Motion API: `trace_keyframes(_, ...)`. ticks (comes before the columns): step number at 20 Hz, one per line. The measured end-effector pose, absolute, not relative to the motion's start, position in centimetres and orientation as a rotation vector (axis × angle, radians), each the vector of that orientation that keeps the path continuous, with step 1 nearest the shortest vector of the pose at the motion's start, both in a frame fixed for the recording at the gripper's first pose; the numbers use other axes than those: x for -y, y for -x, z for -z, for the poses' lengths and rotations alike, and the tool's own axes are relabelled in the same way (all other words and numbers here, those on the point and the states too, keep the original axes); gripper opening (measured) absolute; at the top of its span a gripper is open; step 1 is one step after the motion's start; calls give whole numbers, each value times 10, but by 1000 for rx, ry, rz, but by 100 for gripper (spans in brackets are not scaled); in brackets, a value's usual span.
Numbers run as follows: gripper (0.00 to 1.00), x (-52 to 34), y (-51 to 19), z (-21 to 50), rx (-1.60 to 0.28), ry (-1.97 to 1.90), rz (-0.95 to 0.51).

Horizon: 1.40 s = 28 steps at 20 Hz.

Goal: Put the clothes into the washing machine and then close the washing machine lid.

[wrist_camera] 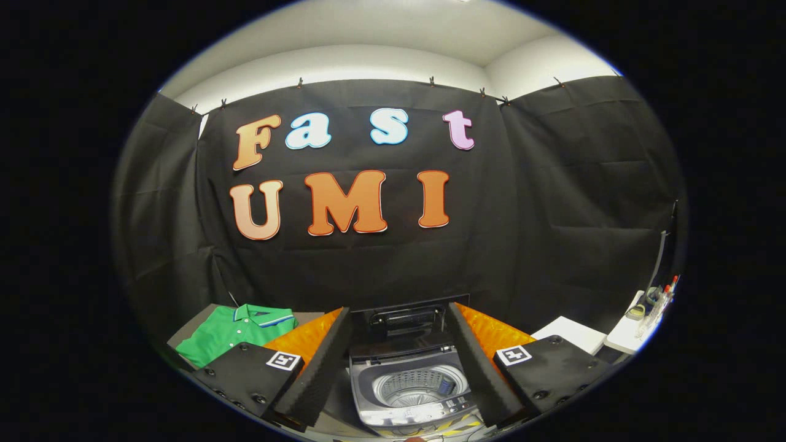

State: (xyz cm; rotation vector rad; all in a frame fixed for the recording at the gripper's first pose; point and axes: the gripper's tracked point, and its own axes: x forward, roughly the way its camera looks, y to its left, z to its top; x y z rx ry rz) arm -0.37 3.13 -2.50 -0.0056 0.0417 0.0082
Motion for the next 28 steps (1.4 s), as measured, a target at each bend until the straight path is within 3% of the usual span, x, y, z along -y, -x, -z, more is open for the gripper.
trace_keyframes(8,99,-105,6,60,-124,3,-93)
trace_keyframes(16,99,-247,-3,105,-242,98,-295)
trace_keyframes(28,99,-336,-50,207,-509,55,-306)
